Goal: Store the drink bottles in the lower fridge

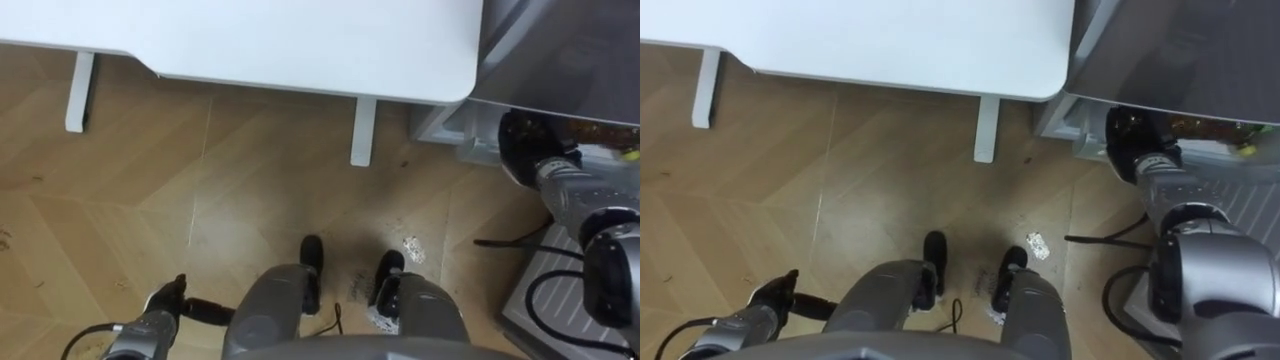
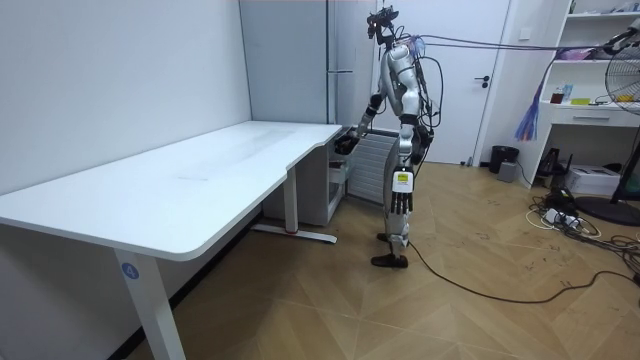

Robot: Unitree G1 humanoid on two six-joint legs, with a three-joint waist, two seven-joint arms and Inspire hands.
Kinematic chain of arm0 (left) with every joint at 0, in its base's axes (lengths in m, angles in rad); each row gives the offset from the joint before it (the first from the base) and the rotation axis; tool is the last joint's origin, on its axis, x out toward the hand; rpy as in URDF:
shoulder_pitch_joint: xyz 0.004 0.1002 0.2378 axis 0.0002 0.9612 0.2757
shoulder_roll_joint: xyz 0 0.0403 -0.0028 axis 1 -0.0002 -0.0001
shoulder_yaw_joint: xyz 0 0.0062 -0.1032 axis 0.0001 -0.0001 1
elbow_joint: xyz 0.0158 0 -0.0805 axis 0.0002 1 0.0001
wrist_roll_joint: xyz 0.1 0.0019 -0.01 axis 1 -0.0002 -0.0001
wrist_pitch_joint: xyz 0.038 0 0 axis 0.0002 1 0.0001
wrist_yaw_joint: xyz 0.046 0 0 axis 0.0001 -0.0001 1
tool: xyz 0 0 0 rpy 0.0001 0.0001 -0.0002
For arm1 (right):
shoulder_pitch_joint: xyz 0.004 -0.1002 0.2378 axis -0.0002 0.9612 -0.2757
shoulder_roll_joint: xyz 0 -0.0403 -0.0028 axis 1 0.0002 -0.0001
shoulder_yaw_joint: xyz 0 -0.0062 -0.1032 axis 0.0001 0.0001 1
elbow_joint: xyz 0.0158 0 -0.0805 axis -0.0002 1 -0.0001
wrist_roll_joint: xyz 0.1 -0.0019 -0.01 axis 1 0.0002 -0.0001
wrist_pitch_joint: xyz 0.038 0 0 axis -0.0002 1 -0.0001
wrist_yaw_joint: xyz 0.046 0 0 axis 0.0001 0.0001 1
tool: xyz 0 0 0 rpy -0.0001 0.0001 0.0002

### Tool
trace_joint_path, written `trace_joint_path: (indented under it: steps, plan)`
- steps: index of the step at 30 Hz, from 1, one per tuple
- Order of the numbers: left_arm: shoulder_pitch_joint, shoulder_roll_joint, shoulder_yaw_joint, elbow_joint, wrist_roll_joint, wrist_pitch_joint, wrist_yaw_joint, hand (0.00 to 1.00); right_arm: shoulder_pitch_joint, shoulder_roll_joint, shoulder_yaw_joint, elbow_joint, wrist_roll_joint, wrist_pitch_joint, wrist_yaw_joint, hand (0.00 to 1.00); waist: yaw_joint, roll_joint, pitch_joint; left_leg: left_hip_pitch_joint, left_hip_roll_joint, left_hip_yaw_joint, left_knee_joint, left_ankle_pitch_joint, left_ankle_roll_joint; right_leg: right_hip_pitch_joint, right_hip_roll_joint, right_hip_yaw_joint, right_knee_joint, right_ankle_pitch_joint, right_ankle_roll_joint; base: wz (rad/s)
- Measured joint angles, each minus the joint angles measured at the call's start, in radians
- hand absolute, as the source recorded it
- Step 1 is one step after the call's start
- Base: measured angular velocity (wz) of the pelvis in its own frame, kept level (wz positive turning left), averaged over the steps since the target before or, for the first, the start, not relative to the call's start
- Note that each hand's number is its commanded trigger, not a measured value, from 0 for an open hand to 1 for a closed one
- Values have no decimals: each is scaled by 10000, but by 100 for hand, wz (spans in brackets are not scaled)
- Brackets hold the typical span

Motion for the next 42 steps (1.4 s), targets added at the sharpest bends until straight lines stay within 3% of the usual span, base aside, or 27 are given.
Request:
trace_joint_path:
  steps: [14,26,30,37,40,42]
  plan:
    - [56,21,-166,16,-1123,-208,120,0,-57,-171,15,8,-329,-8,-163,0,-108,-7,64,6,-55,-5,-6,9,16,40,-43,-49,-87,-25,42,1]
    - [56,234,-150,5,-1122,-223,219,0,-55,-270,30,6,-570,-18,-153,0,-232,9,57,-22,-52,-1,-18,9,16,71,-19,-97,-201,-17,53,1]
    - [52,240,-163,6,-1138,-360,150,0,147,-286,7,22,-596,-26,-108,0,-325,21,49,27,-57,2,38,8,16,291,-16,-313,-216,-13,60,13]
    - [75,244,-151,-12,-1114,-388,79,0,458,-450,3,39,-596,-19,76,0,-291,19,46,168,-65,69,46,8,17,477,3,-316,-311,-36,101,3]
    - [76,245,-154,-26,-1126,-396,106,0,680,-532,-26,79,-506,-23,154,0,-326,25,22,220,-45,71,50,8,17,596,58,-339,-424,-38,109,3]
    - [181,242,-163,-73,-1142,-388,192,0,917,-541,-146,53,-497,-44,174,0,-401,8,-69,232,-24,80,61,8,17,648,93,-335,-474,-25,114,0]
